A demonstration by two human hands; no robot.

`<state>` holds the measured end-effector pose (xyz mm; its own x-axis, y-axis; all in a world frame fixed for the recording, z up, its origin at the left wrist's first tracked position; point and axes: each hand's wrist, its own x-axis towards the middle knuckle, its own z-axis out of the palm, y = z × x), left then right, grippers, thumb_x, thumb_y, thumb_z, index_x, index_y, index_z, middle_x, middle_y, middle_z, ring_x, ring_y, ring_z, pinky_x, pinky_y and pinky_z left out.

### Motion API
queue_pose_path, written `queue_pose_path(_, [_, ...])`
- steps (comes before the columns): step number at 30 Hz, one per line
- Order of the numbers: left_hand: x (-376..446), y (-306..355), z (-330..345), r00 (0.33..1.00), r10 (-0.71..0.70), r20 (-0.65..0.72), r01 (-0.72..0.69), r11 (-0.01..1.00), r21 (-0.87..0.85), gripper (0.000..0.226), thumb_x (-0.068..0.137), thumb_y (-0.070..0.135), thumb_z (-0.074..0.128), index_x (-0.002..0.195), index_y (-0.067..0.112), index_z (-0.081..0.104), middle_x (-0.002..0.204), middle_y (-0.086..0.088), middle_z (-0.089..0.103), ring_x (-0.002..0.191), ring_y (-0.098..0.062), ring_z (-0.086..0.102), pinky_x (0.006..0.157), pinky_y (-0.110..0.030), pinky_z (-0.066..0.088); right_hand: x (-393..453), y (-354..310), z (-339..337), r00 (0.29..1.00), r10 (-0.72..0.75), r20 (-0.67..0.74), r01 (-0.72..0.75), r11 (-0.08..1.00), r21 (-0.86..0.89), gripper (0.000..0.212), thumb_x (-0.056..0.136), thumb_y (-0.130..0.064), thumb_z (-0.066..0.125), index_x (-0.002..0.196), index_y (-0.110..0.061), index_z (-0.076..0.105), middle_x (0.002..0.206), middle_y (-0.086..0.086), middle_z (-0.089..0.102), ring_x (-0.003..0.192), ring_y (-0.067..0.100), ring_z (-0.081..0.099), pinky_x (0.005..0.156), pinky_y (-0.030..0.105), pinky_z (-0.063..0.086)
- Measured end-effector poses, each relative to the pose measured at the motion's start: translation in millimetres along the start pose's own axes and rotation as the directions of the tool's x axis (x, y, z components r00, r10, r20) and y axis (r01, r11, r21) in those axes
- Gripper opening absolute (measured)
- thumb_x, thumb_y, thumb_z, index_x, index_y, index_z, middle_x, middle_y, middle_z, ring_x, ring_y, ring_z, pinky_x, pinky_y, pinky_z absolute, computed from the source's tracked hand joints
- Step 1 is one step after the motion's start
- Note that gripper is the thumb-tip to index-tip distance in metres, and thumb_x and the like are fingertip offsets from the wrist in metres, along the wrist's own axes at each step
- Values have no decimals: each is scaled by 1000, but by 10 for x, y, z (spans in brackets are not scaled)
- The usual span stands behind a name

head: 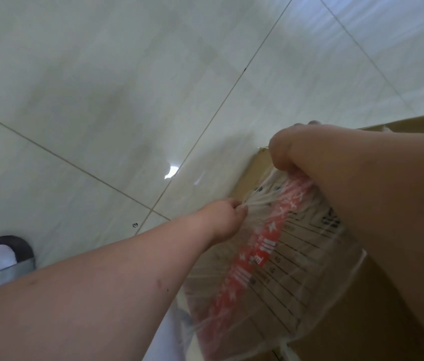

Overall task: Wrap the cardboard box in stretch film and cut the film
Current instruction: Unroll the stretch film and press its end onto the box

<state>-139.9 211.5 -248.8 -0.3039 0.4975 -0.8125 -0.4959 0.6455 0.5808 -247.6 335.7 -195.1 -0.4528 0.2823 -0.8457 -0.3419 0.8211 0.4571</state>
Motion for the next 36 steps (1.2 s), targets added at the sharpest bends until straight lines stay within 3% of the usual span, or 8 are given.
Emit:
queue_pose_path(6, [205, 78, -34, 997, 17, -76, -31, 981, -192, 48, 102, 38, 36, 146, 18, 36, 149, -8, 41, 134, -25, 41, 109, -31, 33, 376, 10, 127, 993, 30, -116, -31, 1000, -6, 21, 81, -6, 45, 80, -21, 61, 86, 2, 59, 89, 25, 52, 84, 38, 27])
queue_pose_path(12, [317, 262, -76, 998, 51, 21, -47, 987, -156, 51, 104, 42, 27, 149, 18, 33, 156, -5, 30, 143, -24, 28, 112, -30, 24, 458, 81, 188, 978, -43, -203, 57, 996, 66, 26, 84, -7, 43, 98, -23, 60, 99, -1, 61, 94, 25, 57, 82, 37, 30])
queue_pose_path(16, [437, 274, -69, 999, 25, 32, -21, 992, -128, 51, 104, 42, 28, 148, 18, 35, 154, -5, 34, 141, -24, 31, 112, -31, 25, 491, 95, 196, 992, -94, -82, 94, 996, 4, 39, 86, -12, 45, 121, -29, 54, 120, -1, 59, 114, 24, 55, 95, 41, 32])
queue_pose_path(23, [620, 191, 44, 997, -77, 18, 78, 927, -366, 49, 95, 40, 55, 137, 17, 45, 136, -6, 51, 114, -22, 48, 95, -32, 38, 395, 111, 52, 989, -147, 27, 149, 988, -50, 42, 96, -24, 49, 135, -11, 53, 136, 10, 55, 122, 26, 54, 101, 35, 45])
queue_pose_path(27, [568, 118, 34, 996, -72, -59, 41, 907, -419, 50, 86, 42, 66, 129, 17, 59, 134, -6, 55, 121, -26, 50, 100, -34, 39, 214, 223, -197, 973, -117, -197, 142, 983, 120, 35, 95, -23, 51, 123, -7, 62, 126, 12, 62, 115, 30, 58, 97, 37, 48])
queue_pose_path(31, [362, 148, -77, 939, -22, -344, -64, 969, -238, 69, 74, 59, 68, 130, 19, 60, 137, -8, 54, 126, -28, 49, 108, -44, 39, 88, 280, -261, 988, -152, 31, 154, 984, -87, 37, 64, -51, 70, 81, -19, 65, 96, 5, 66, 104, 32, 62, 97, 45, 48])
queue_pose_path(33, [202, 159, -170, 890, -30, -455, -38, 989, -140, 75, 69, 69, 59, 130, 26, 59, 140, -8, 50, 130, -29, 43, 109, -45, 37, 3, 311, -181, 984, -94, 149, 120, 977, -176, 36, 66, -50, 73, 72, -17, 61, 84, 5, 60, 105, 33, 60, 101, 49, 45])
queue_pose_path(36, [-54, -4, -253, 883, -118, -454, 55, 987, -149, 71, 73, 69, 50, 132, 29, 54, 142, -8, 46, 131, -32, 39, 108, -44, 36, -225, 360, -99, 994, 23, 102, 12, 943, -332, 46, 91, -39, 54, 132, -18, 53, 143, 8, 48, 140, 32, 36, 117, 58, 15])
